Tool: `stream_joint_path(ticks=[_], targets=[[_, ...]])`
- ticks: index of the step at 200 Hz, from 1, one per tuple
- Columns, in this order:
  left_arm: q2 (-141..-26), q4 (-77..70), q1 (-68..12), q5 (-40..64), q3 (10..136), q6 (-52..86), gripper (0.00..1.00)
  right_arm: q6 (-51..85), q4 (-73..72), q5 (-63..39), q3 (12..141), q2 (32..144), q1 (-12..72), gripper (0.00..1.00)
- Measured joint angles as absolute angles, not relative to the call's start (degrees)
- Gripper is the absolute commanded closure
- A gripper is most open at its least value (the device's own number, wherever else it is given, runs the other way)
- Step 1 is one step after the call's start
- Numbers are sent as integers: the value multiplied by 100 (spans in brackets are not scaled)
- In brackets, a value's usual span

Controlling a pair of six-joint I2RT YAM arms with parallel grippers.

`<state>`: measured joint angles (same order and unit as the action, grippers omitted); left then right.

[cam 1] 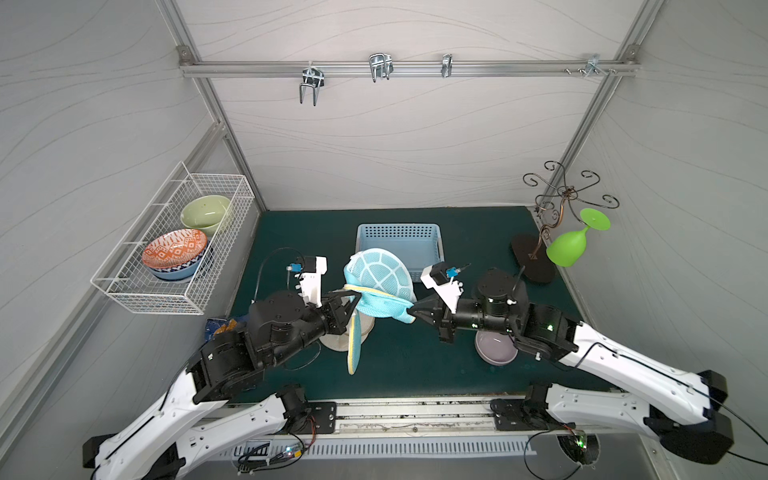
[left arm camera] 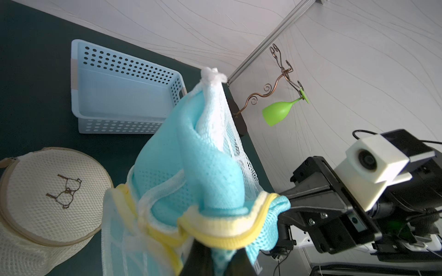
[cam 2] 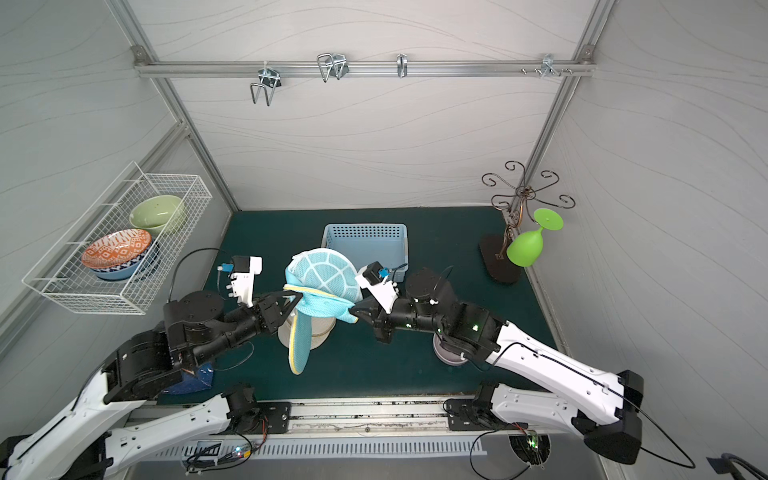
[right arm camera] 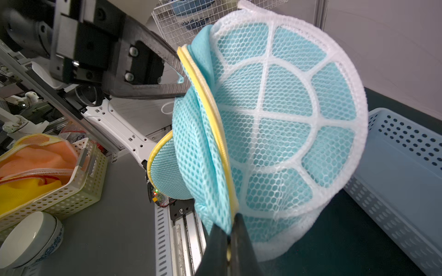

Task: Turn the laundry bag inside out
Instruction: Turn over the laundry bag.

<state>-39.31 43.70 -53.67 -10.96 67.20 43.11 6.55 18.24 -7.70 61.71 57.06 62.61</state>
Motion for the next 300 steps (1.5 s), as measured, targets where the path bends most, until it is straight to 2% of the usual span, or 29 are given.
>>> stream_joint_path(ticks=[36,62,134,182,196,212,221,251,268,284,300], targets=[[-4099,4733,-5356,-703,6987,4010,100,237,2351,-134,6589,5961,6208,100],[-4200,4884,-5347,-504,7041,3872,100,73,2609,-40,6858,6101,5747,100],[-4377,4602,-5196,888,6895,3610,100,-436,2974,-1055,7373,6289,4965,100],[-4270,4108,-4700,1081,6512,4034,100,-296,3249,-491,8173,7129,4963,100],[-4091,3913,-4534,1022,6423,4421,100,-21,3271,-429,8256,7262,5002,81],[-3933,3933,-4495,827,6407,4834,100,255,3103,-248,8103,7223,5030,48],[-3874,4023,-4493,701,6416,4980,100,370,2834,-213,7762,7022,4995,39],[-3872,4418,-4475,421,6606,5162,100,659,2351,-410,6565,5699,4995,34],[-3876,4473,-4453,360,6646,5221,100,659,2145,-613,6370,5096,5170,36],[-3887,4499,-4427,353,6650,5253,100,392,2134,-502,6469,4904,5898,39],[-3938,4556,-4388,357,6654,5264,100,-99,2112,75,6573,5011,7070,39]])
